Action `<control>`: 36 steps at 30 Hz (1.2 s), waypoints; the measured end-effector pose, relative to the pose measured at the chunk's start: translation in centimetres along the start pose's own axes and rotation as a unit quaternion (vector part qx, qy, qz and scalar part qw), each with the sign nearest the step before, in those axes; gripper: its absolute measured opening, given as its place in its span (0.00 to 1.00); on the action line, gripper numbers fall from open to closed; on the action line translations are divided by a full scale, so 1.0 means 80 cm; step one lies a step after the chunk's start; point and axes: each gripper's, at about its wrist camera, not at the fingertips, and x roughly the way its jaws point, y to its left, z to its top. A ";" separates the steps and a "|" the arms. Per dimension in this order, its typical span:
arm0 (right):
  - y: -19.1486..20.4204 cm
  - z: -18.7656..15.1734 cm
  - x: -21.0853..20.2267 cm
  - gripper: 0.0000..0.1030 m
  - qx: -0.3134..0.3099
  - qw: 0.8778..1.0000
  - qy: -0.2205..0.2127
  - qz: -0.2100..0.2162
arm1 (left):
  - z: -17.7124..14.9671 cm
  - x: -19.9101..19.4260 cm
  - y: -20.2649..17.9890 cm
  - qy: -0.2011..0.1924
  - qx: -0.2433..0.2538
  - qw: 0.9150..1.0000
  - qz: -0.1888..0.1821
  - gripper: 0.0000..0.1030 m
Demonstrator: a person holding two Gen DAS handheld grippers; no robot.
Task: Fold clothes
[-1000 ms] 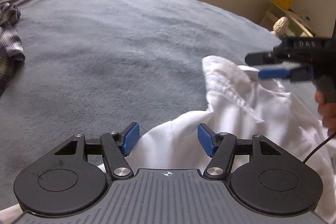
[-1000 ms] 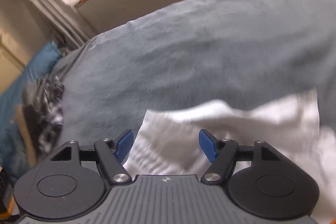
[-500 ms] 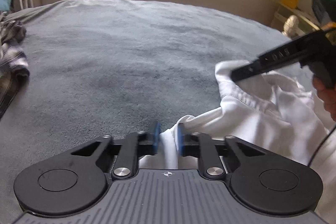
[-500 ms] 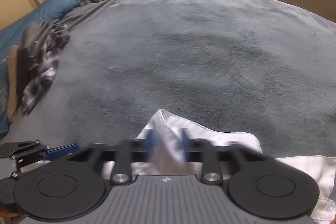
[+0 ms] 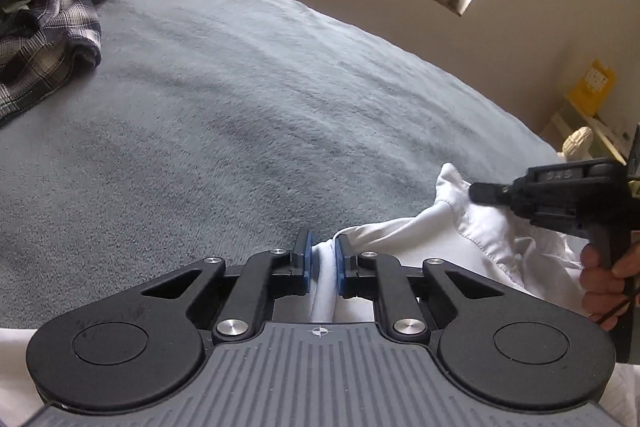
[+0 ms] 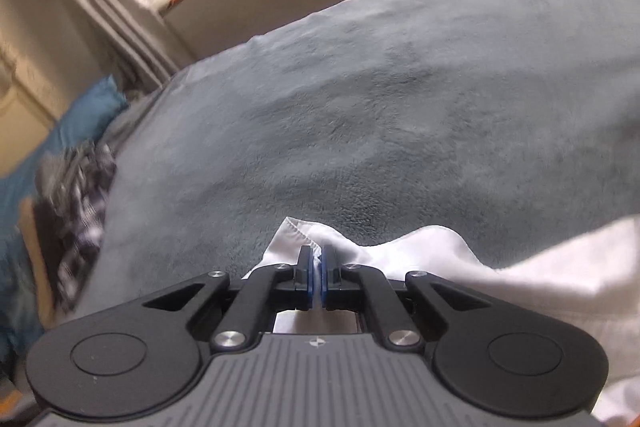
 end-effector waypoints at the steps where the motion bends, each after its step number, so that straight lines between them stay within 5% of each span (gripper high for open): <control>1: -0.004 0.003 -0.005 0.07 0.006 1.000 -0.006 0.008 | -0.001 0.000 0.000 -0.001 0.002 1.000 0.001 0.12; 5: -0.027 0.022 -0.036 0.26 0.024 0.999 -0.040 0.010 | -0.001 0.002 0.000 -0.003 0.003 1.000 0.004 0.12; 9: -0.031 0.039 -0.051 0.43 -0.032 0.999 -0.021 -0.038 | 0.000 0.002 0.000 -0.001 0.001 1.000 0.005 0.12; 15: -0.030 0.034 -0.064 0.43 -0.086 0.993 -0.003 -0.076 | -0.002 0.002 0.000 0.001 -0.002 1.000 0.006 0.13; 21: -0.051 0.033 -0.054 0.45 -0.038 0.994 0.034 -0.092 | 0.002 0.002 0.002 0.007 -0.012 1.000 0.004 0.14; 27: -0.042 0.029 -0.065 0.50 -0.059 0.995 0.016 -0.077 | 0.017 -0.021 0.002 -0.015 -0.026 0.999 0.010 0.31; 31: -0.049 0.035 -0.078 0.50 -0.059 0.994 -0.001 -0.092 | 0.025 -0.037 -0.017 -0.055 0.013 0.998 0.010 0.32; 36: -0.095 0.041 -0.110 0.53 0.018 0.994 -0.027 -0.102 | 0.023 -0.020 -0.059 -0.046 0.062 0.997 -0.011 0.32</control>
